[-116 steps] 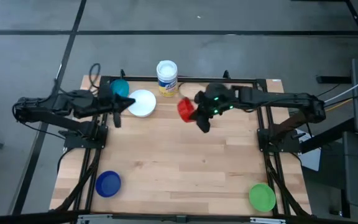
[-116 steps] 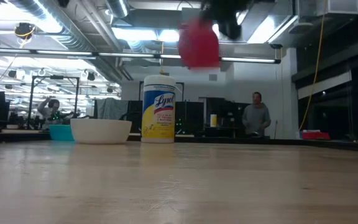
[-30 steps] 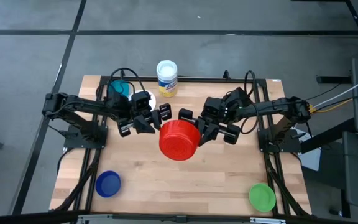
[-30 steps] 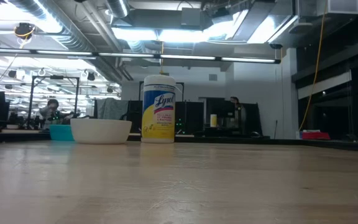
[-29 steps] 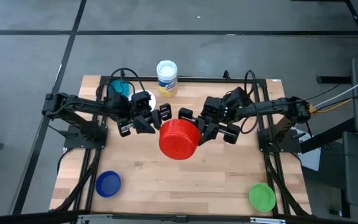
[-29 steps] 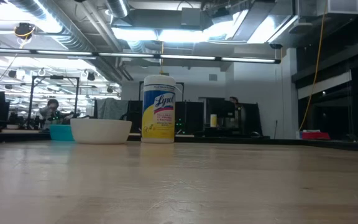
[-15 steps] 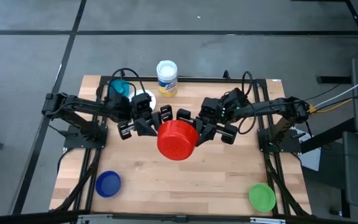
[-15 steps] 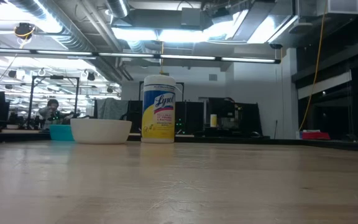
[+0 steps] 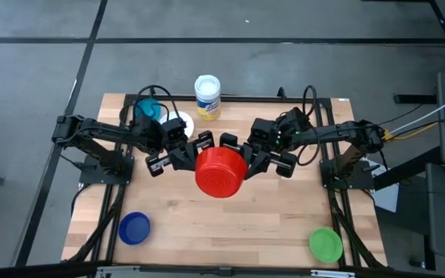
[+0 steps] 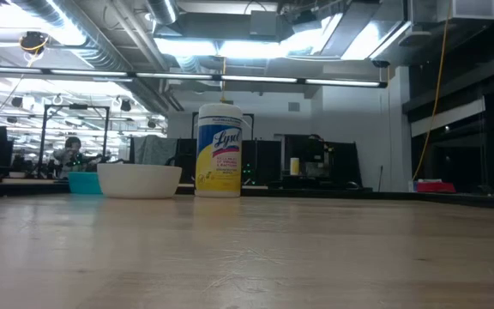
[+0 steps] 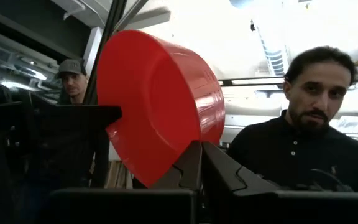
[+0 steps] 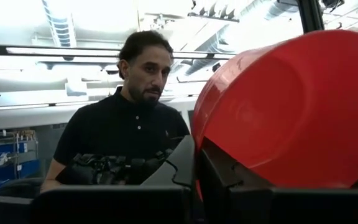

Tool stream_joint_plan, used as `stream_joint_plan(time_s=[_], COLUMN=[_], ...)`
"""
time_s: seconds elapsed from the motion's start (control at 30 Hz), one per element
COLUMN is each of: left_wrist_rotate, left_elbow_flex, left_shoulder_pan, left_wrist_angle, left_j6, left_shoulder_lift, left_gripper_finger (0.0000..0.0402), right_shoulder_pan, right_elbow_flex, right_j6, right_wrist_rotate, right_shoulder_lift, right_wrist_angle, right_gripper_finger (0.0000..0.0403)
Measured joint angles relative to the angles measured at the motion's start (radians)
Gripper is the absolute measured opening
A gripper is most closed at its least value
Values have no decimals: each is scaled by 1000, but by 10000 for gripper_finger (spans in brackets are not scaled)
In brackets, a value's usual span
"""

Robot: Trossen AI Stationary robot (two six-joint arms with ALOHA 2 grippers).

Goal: Nest bowls inside each other
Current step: Stack the red bowl on top of the white bowl

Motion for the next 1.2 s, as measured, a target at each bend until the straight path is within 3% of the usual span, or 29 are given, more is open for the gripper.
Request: stream_joint_plan(time_s=[0.27,0.43,0.77,1.2], left_wrist_rotate=[31,60,18,9], left_elbow_flex=[0,0,0,0], left_shoulder_pan=[-1,-14,-6,16], left_wrist_angle=[20,38,30,-26], left_j6=[-57,-62,-79,-45], left_shoulder_lift=[1,1,1,0], left_gripper_finger=[13,50,121,126], right_shoulder_pan=[0,0,0,18], right_elbow_flex=[0,0,0,6], right_j6=[-12,-19,-18,-18], right_wrist_rotate=[-4,-4,-4,-8], right_shoulder_lift=[0,0,0,0], right_wrist_angle=[-1,2,6,14], right_gripper_finger=[4,2,1,0])
